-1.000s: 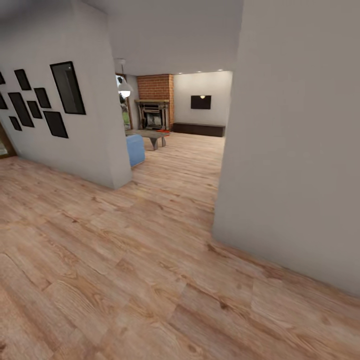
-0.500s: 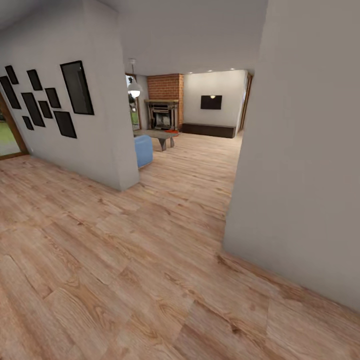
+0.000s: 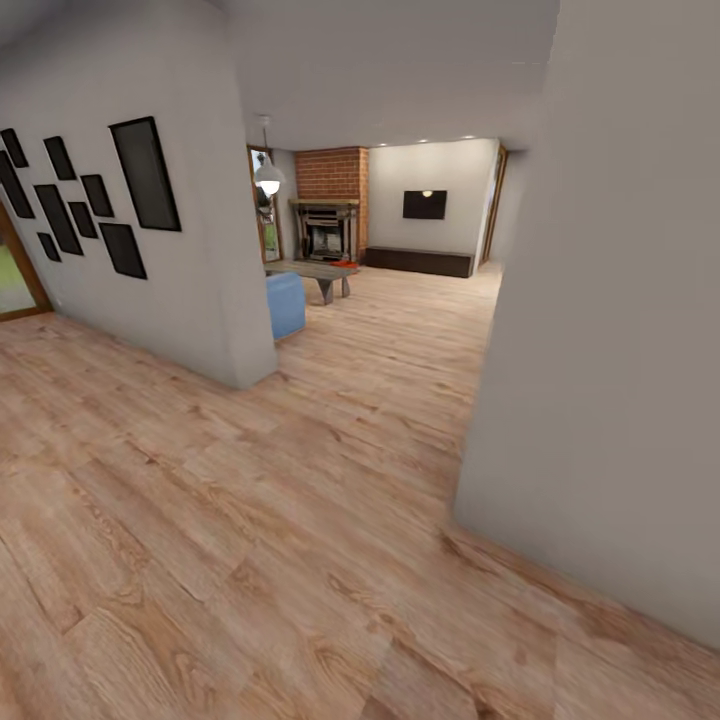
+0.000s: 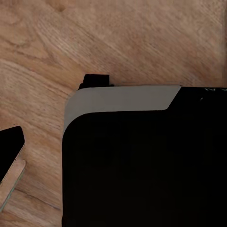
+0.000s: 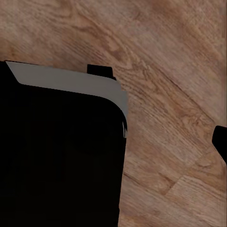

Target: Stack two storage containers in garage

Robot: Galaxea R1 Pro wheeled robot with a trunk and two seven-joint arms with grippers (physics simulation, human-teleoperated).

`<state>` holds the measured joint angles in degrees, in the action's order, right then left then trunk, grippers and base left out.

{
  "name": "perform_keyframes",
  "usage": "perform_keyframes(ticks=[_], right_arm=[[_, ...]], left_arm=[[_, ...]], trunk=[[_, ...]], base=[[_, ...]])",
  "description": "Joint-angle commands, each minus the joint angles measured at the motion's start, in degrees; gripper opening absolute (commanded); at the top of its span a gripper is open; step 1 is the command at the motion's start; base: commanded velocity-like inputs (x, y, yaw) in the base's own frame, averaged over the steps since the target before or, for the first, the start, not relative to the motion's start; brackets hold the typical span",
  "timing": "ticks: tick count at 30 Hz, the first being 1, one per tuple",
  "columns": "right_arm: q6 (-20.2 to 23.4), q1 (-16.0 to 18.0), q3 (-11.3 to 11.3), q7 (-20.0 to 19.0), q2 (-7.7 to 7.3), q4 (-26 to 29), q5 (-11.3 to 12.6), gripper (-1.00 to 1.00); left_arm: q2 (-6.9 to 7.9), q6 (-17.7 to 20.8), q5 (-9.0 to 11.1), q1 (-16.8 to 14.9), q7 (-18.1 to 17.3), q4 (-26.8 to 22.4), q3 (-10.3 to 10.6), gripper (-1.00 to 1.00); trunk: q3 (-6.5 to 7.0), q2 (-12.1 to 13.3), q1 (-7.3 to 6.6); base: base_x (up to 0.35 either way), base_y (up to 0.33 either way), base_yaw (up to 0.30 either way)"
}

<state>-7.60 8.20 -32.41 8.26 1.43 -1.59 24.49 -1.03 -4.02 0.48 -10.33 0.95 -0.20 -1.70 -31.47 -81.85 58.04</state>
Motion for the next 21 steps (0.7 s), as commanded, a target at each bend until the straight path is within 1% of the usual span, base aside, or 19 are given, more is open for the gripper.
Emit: perform_keyframes(ticks=[1, 21], right_arm=[[-0.31, 0.06, -0.48, 0.04, 0.05, -0.17, 0.51, 1.00], [-0.31, 0.06, -0.46, 0.08, -0.02, -0.17, 0.47, 1.00]], left_arm=[[-0.02, -0.20, 0.05, -0.04, 0.10, 0.06, -0.15, 1.00], [-0.01, -0.22, 0.05, -0.04, 0.10, 0.06, -0.15, 1.00]], trunk=[[-0.05, -0.02, 0.03], [-0.05, -0.02, 0.03]], base=[[0.322, 0.000, 0.123], [0.322, 0.000, 0.260]])
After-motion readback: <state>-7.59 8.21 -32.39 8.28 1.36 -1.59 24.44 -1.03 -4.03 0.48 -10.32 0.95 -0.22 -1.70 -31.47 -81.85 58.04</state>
